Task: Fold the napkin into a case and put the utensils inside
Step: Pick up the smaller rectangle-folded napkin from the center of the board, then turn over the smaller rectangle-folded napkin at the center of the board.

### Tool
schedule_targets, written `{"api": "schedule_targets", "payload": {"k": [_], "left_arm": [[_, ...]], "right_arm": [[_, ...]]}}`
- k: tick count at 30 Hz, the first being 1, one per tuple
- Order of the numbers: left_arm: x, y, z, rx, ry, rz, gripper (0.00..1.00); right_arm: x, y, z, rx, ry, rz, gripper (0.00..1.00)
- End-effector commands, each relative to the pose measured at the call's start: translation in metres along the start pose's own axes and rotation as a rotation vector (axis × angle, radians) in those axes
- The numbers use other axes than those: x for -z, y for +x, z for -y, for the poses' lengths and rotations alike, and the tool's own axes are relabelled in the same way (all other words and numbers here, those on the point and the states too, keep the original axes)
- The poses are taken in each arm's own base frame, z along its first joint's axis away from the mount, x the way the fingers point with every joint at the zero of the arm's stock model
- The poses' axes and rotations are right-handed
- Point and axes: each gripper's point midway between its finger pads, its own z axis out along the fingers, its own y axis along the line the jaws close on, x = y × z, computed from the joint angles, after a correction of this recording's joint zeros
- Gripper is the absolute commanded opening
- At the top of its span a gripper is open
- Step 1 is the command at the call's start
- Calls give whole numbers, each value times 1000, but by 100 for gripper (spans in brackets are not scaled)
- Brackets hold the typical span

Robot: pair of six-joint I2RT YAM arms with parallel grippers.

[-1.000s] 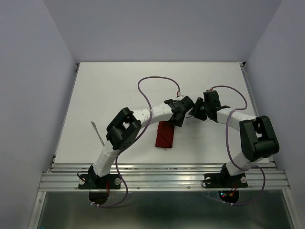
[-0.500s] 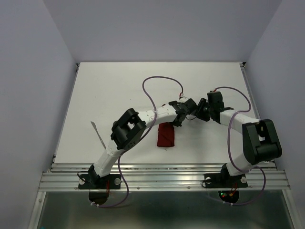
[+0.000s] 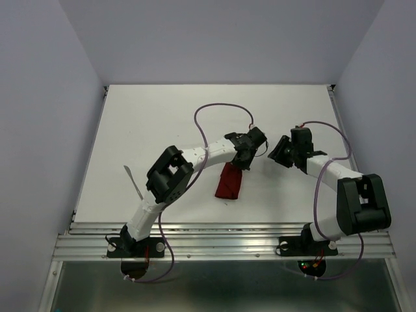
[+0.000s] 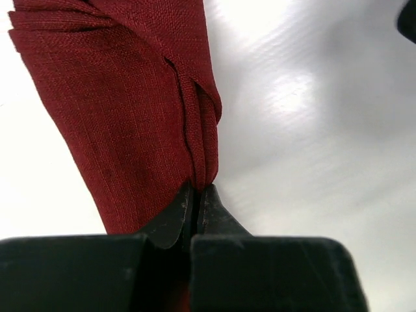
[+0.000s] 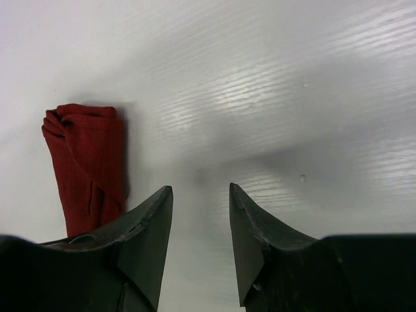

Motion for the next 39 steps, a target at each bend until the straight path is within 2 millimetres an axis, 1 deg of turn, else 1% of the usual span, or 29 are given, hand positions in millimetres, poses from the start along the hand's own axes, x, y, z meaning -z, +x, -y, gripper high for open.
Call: {"api": "schedule_targets", "payload": {"k": [1, 2, 3, 5, 6, 7, 8, 9, 12, 13, 14, 16, 17, 18, 20, 24, 26, 28, 32, 34, 37, 38, 39], "left_arm": [[53, -33, 28, -10, 249, 95, 0], [58, -37, 29, -6, 274, 105, 0], [60, -35, 34, -6, 313, 96, 0], [64, -38, 35, 2, 356, 101, 0], [68, -38, 40, 0, 398, 96, 0], [70, -37, 42, -3, 419, 92, 0], [71, -39, 43, -1, 436, 99, 0], [75, -38, 50, -6, 480, 92, 0], [80, -40, 56, -6, 541, 91, 0], [84, -39, 62, -11, 585, 82, 0], [87, -41, 65, -12, 609, 91, 0], [92, -39, 71, -13, 667, 83, 0], [95, -42, 75, -17, 694, 96, 0], [98, -39, 79, -23, 736, 84, 0], [102, -42, 86, -28, 785, 97, 0], [110, -38, 102, -32, 918, 68, 0], [107, -40, 103, -20, 949, 65, 0], [108, -37, 105, -3, 997, 41, 0], [109, -40, 104, 25, 1089, 38, 0], [104, -37, 101, 34, 1111, 16, 0], [91, -32, 97, 58, 1140, -17, 0], [83, -29, 97, 59, 1150, -25, 0], [79, -27, 96, 66, 1153, -37, 0]], "right_arm": [[13, -18, 8, -10, 22, 81, 45], [16, -21, 12, -18, 32, 91, 45], [22, -25, 11, -18, 33, 113, 46], [29, -31, 16, -29, 58, 144, 46], [32, -35, 18, -37, 60, 157, 46], [39, -39, 14, -35, 45, 177, 46], [43, -47, 18, -43, 67, 209, 47], [47, -49, 18, -40, 71, 221, 47], [53, -55, 18, -45, 74, 239, 47], [55, -57, 17, -45, 72, 243, 47], [57, -58, 16, -44, 68, 249, 47], [60, -60, 14, -45, 65, 259, 47], [62, -61, 14, -47, 62, 265, 47], [64, -64, 16, -52, 70, 276, 47], [67, -66, 16, -52, 73, 284, 47], [71, -71, 19, -50, 86, 302, 47], [72, -73, 22, -54, 91, 306, 47], [73, -73, 21, -51, 91, 307, 47], [75, -75, 24, -51, 98, 313, 47], [75, -74, 25, -49, 99, 311, 47], [76, -74, 24, -50, 96, 310, 47], [76, -75, 24, -50, 95, 313, 47], [77, -77, 27, -57, 101, 319, 47]]}}
